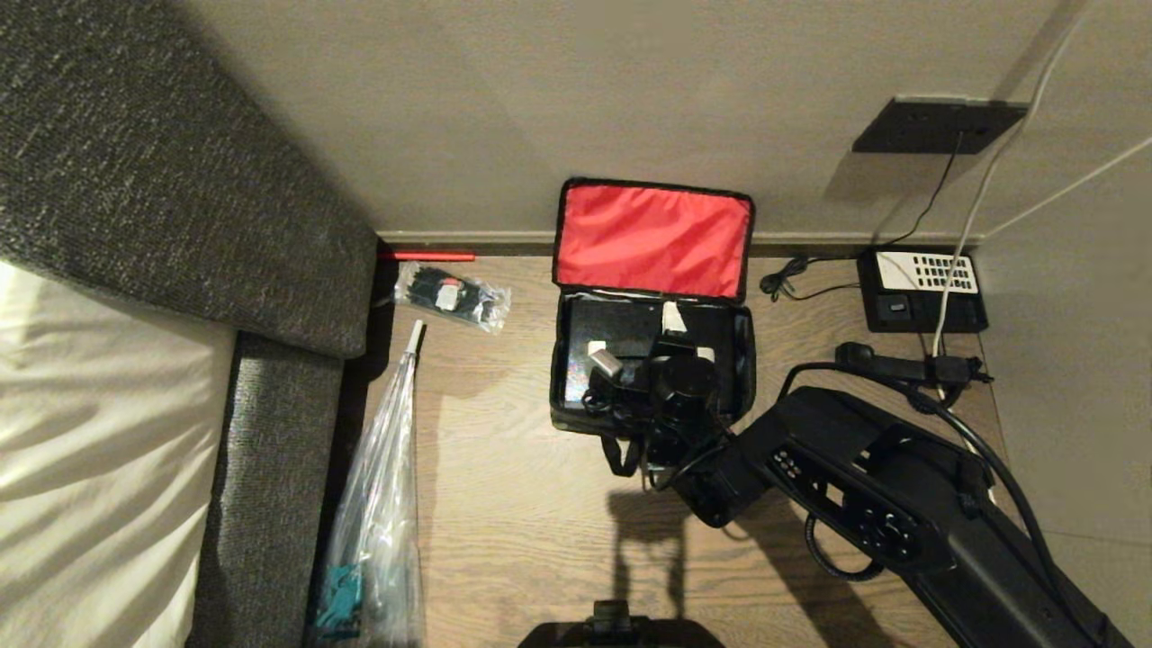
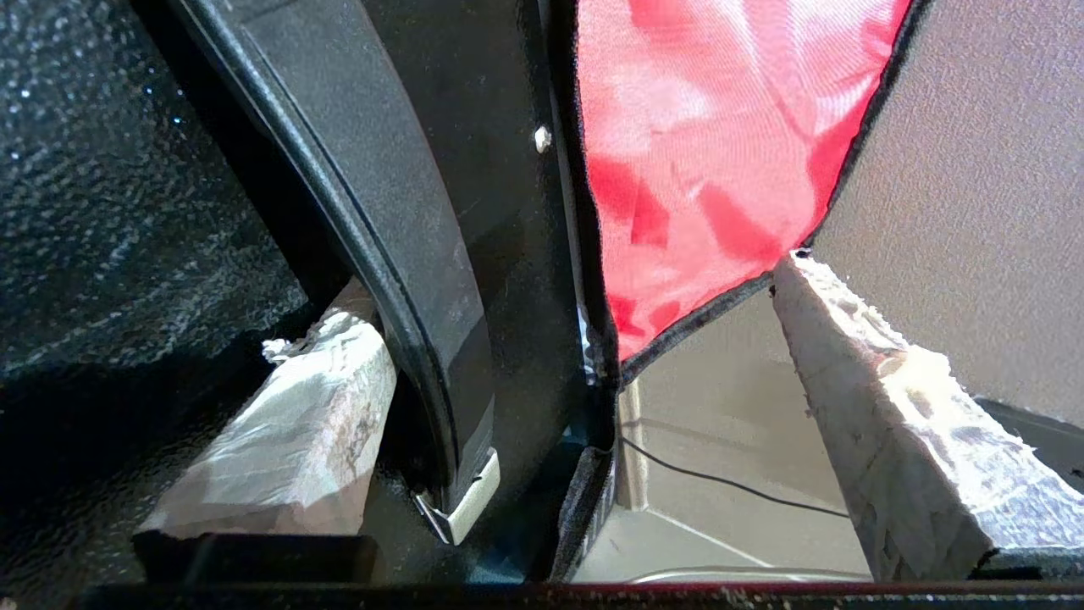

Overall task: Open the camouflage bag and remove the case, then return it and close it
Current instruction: Lift the black box

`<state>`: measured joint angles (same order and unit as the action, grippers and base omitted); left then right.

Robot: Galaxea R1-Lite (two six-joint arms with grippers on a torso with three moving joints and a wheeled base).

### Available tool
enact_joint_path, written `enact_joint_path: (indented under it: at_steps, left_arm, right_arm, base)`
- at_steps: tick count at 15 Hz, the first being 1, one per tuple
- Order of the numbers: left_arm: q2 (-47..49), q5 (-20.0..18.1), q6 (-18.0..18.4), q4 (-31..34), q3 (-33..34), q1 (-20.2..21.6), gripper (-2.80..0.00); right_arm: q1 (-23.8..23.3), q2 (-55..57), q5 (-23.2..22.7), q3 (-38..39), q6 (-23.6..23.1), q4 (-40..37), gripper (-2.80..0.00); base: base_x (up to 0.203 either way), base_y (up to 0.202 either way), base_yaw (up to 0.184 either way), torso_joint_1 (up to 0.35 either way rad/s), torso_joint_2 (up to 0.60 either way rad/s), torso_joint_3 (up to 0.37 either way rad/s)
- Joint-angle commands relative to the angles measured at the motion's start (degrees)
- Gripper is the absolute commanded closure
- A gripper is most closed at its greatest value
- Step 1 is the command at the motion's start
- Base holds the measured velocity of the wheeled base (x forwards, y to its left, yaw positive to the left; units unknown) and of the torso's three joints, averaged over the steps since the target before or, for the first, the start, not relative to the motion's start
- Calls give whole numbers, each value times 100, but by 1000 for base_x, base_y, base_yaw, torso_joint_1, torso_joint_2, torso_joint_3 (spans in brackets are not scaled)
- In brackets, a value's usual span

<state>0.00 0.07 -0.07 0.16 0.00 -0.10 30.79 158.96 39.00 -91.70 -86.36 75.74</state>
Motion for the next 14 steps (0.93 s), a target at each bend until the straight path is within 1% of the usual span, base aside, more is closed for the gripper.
enact_joint_path:
  at_steps: [1, 8, 9, 14]
  left_arm:
    - [0, 1, -2, 1, 0, 1, 0]
    - [0, 1, -2, 1, 0, 1, 0]
    - [0, 1, -2, 1, 0, 1, 0]
    - [0, 1, -2, 1, 0, 1, 0]
  right_arm:
    - [0, 109, 37, -10, -54, 14, -280]
    - [6, 153, 55, -15, -38, -25, -280]
    - [2, 144, 64, -13, -39, -46, 0]
    - [15, 142, 55, 75, 26, 22, 0]
  base:
    - [0, 0, 0, 0, 0, 0]
    - [0, 0, 0, 0, 0, 0]
    - [0, 0, 0, 0, 0, 0]
    - [0, 0, 0, 0, 0, 0]
